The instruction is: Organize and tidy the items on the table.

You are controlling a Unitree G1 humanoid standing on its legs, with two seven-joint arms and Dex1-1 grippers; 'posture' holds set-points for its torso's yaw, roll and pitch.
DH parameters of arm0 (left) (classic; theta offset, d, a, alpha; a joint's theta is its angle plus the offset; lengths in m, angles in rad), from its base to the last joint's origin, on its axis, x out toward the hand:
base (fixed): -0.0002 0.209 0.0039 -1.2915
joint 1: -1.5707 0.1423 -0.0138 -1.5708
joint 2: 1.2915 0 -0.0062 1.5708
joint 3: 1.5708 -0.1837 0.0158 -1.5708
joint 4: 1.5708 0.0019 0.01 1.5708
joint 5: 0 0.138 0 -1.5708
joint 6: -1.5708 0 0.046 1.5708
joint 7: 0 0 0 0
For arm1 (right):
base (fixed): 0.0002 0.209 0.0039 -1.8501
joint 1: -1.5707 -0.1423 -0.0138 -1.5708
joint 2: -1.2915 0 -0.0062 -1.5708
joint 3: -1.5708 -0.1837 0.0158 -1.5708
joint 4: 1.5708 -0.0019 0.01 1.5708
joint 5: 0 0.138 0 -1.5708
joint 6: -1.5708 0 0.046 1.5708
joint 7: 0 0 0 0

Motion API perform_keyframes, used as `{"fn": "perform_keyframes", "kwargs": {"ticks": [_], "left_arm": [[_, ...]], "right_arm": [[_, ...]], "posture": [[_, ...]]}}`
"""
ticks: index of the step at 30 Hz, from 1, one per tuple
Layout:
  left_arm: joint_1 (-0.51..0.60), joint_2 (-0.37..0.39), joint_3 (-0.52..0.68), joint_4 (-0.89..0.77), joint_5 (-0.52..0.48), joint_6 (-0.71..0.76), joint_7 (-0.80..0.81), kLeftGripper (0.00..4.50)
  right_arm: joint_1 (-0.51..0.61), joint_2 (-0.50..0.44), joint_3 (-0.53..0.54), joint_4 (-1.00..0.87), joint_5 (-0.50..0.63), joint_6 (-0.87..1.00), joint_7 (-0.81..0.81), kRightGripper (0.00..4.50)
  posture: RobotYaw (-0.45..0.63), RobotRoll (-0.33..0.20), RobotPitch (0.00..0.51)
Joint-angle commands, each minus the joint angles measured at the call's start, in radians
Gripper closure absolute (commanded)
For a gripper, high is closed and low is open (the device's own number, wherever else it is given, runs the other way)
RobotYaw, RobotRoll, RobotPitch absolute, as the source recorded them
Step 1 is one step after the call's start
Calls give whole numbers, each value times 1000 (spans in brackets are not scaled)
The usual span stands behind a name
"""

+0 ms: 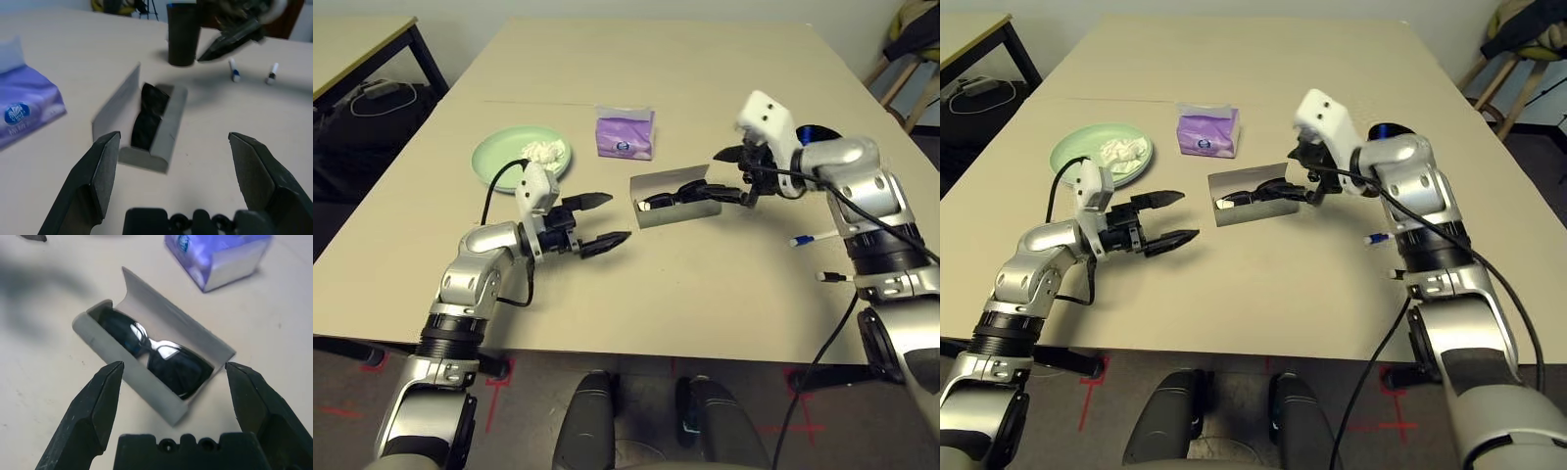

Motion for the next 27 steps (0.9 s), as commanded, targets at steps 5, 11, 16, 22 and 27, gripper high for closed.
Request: {"fn": "perform_keyframes", "kwargs": {"ticks": [5,11,16,22,27], "left_arm": [[-57,-36,3,113,37,-70,25,0],[-81,-54,14,198,48,-150,14,0],[-77,-52,29,231,35,-158,5,0],[-60,-35,37,250,46,-172,-16,0],[-51,-21,49,257,46,-175,-19,0]], "right_arm": [[179,93,-121,-77,188,-125,-123,42],[285,117,-128,-1,206,-440,-149,42],[316,97,-129,75,253,-608,-89,42],[305,41,-109,207,264,-769,8,42],[299,33,-94,281,262,-840,36,42]], "posture": [[93,0,101],[120,0,111],[139,0,118],[155,0,123],[169,0,124]]}}
